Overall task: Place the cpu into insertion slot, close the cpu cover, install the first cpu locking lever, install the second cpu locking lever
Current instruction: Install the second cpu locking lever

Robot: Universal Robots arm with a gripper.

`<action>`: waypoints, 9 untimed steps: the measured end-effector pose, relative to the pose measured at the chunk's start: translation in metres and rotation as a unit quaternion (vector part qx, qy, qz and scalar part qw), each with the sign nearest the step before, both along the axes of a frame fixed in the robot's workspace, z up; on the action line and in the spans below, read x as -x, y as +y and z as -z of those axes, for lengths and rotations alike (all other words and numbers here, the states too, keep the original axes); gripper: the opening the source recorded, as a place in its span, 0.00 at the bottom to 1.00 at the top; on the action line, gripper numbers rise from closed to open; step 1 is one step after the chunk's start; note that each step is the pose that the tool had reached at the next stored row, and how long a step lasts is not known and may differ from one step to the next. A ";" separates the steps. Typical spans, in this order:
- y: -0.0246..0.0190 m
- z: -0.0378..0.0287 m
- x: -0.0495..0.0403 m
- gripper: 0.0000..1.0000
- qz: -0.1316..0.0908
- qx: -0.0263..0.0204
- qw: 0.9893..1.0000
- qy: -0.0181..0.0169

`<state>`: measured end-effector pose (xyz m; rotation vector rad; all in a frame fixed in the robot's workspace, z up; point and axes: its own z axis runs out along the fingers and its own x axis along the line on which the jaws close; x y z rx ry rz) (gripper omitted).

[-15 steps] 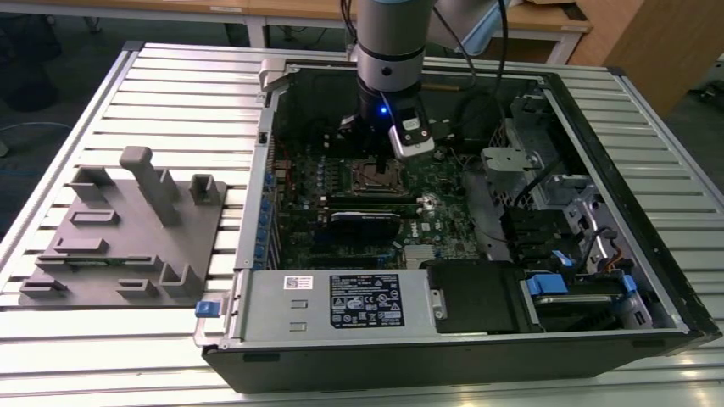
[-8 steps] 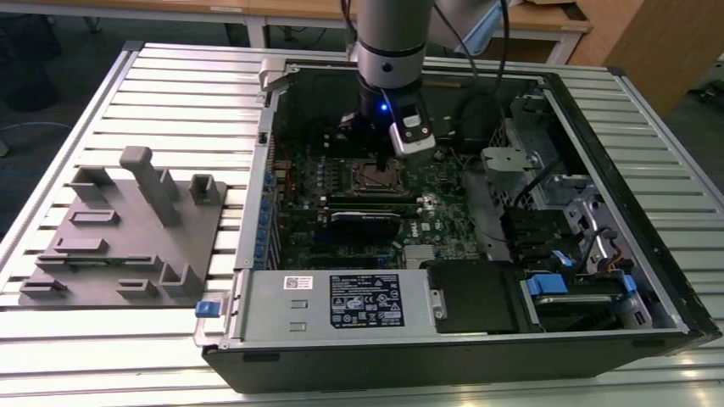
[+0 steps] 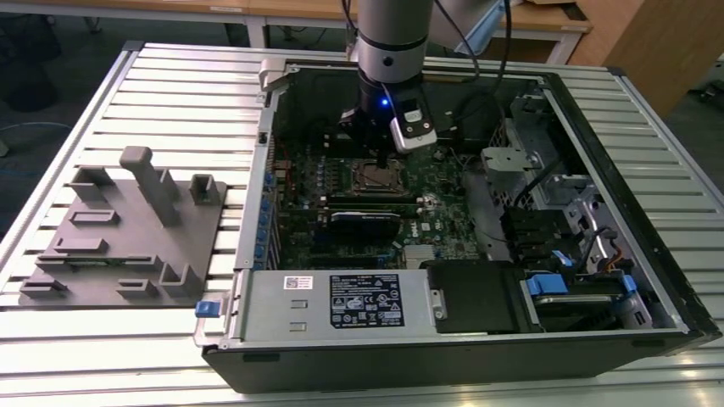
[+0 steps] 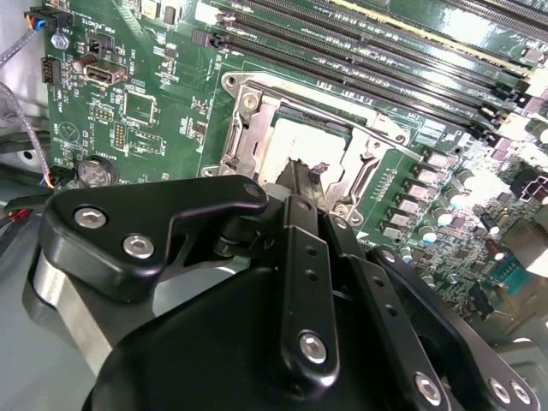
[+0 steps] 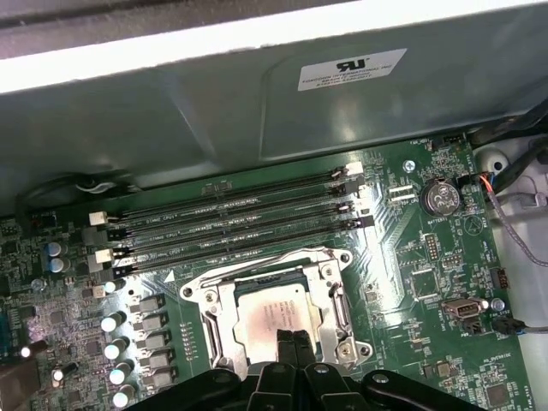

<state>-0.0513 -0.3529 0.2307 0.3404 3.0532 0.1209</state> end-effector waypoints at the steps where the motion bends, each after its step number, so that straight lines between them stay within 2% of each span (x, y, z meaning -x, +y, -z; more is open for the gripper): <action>1: 0.0000 -0.0001 0.0000 0.10 0.000 0.000 1.000 0.000; 7: -0.0001 -0.0002 0.0001 0.10 0.000 0.000 1.000 0.002; 9: 0.0000 -0.0001 0.0000 0.10 0.000 0.000 1.000 0.005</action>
